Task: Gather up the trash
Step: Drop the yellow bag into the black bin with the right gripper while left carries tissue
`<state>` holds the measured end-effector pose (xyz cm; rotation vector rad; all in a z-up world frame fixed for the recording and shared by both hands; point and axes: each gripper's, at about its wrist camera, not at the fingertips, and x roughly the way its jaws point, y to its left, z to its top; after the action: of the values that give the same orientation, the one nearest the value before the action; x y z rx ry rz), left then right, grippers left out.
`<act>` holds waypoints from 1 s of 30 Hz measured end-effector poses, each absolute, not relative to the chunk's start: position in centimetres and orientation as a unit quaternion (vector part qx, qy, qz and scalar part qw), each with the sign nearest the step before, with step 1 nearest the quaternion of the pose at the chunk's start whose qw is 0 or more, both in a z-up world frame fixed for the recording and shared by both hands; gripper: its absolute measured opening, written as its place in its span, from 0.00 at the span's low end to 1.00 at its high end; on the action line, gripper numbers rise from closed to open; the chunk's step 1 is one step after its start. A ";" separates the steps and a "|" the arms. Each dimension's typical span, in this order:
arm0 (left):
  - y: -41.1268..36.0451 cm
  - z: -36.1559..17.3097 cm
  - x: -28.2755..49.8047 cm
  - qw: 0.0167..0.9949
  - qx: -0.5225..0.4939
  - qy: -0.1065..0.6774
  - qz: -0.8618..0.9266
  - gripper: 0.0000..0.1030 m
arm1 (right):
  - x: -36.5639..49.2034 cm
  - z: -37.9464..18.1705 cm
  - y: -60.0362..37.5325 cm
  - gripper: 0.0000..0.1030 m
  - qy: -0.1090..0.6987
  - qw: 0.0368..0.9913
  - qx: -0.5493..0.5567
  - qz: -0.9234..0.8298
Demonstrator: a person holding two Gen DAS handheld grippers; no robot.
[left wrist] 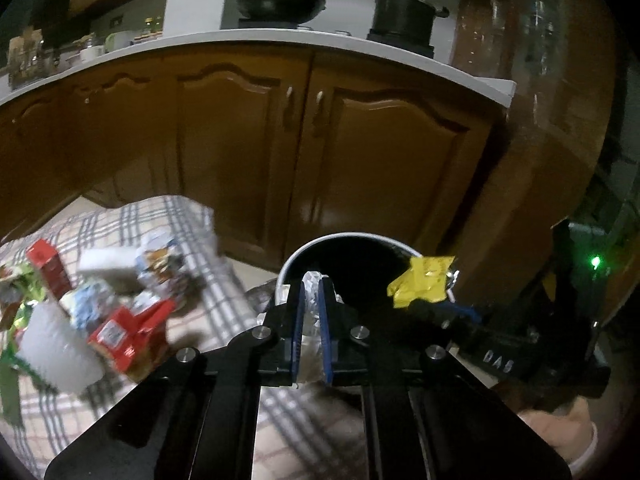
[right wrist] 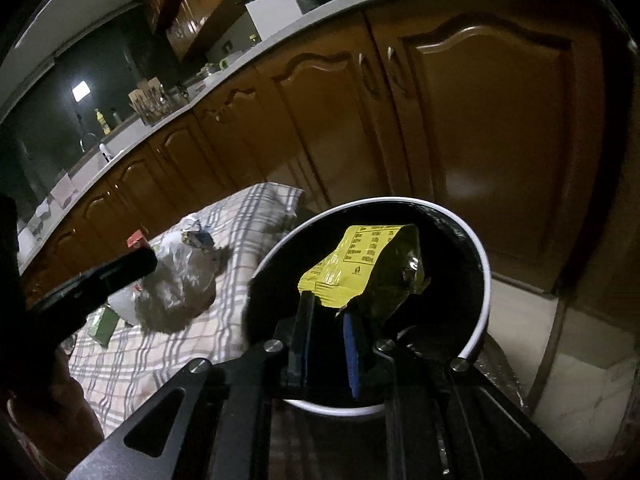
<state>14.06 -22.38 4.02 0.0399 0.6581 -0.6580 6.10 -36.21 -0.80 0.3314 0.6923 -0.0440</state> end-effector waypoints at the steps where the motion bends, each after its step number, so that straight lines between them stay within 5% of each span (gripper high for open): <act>1: -22.8 4.1 14.3 0.892 0.019 0.317 -0.321 0.07 | 6.2 -0.9 -36.4 0.13 0.340 0.927 0.160 -0.022; 8: -25.7 3.1 15.7 0.881 0.026 0.333 -0.335 0.09 | 6.6 -1.4 -37.3 0.16 0.359 0.921 0.151 -0.023; 10: -26.1 2.4 16.1 0.876 0.026 0.348 -0.334 0.16 | 6.8 -1.6 -37.4 0.18 0.365 0.918 0.151 -0.025; 12: -26.1 1.9 16.3 0.873 0.026 0.358 -0.331 0.43 | 6.8 -1.8 -37.4 0.21 0.371 0.916 0.153 -0.025; 14: -26.1 1.7 16.2 0.874 0.024 0.357 -0.328 0.52 | 6.6 -2.0 -37.6 0.34 0.372 0.915 0.155 -0.028; 21: -24.2 1.4 15.0 0.878 0.022 0.360 -0.316 0.62 | 6.1 -1.9 -37.6 0.51 0.364 0.915 0.174 -0.023; 23: -23.2 1.4 14.7 0.881 0.021 0.358 -0.309 0.65 | 5.8 -1.7 -37.1 0.65 0.355 0.918 0.175 -0.020; 30: -17.9 1.1 13.2 0.896 0.005 0.358 -0.262 0.69 | 5.4 -1.0 -34.9 0.87 0.327 0.925 0.193 -0.001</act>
<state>13.20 -17.95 1.11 0.0107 0.7417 -0.5434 5.36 -34.90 -0.99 0.3967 0.6717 -0.0030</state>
